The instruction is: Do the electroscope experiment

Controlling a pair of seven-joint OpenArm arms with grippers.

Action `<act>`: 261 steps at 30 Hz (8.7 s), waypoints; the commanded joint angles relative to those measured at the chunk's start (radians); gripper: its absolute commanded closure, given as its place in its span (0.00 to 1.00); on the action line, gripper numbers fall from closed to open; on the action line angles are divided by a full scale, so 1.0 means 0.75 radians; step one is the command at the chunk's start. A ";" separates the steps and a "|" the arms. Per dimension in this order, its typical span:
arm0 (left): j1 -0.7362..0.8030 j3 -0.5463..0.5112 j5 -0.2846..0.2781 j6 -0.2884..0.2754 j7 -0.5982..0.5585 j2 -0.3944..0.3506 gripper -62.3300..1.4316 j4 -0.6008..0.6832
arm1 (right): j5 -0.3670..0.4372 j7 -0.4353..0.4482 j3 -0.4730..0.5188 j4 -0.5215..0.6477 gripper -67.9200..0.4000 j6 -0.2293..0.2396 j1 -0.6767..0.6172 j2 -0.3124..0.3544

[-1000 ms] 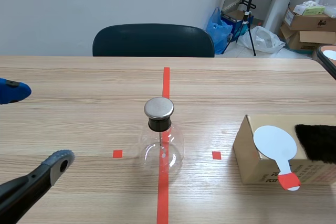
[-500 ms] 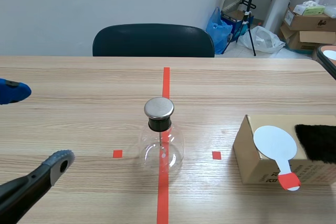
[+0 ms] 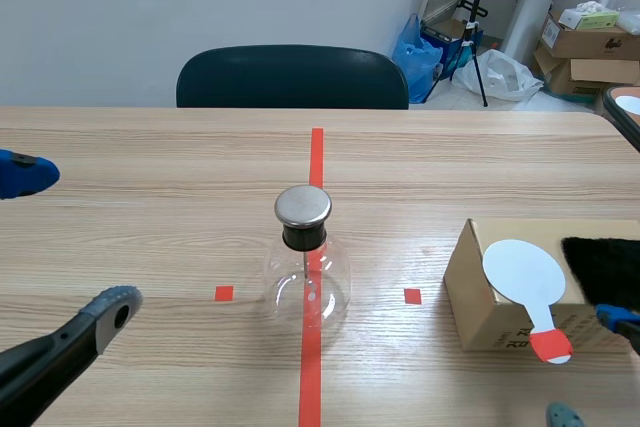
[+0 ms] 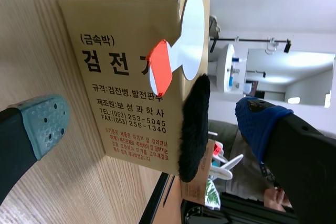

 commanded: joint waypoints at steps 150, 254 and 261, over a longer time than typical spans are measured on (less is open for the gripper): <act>-0.004 0.000 -0.015 0.003 -0.019 0.004 0.00 0.020 | -0.030 -0.054 -0.100 -0.038 0.98 -0.014 0.151 0.014; -1.489 1.171 0.160 -0.227 -0.470 0.159 0.93 -1.650 | -0.540 -0.659 -0.624 0.097 0.98 0.107 0.532 -0.004; -1.488 1.171 0.198 -0.207 -0.488 0.159 0.93 -1.650 | -0.540 -0.672 -0.624 0.097 0.98 0.055 0.531 -0.004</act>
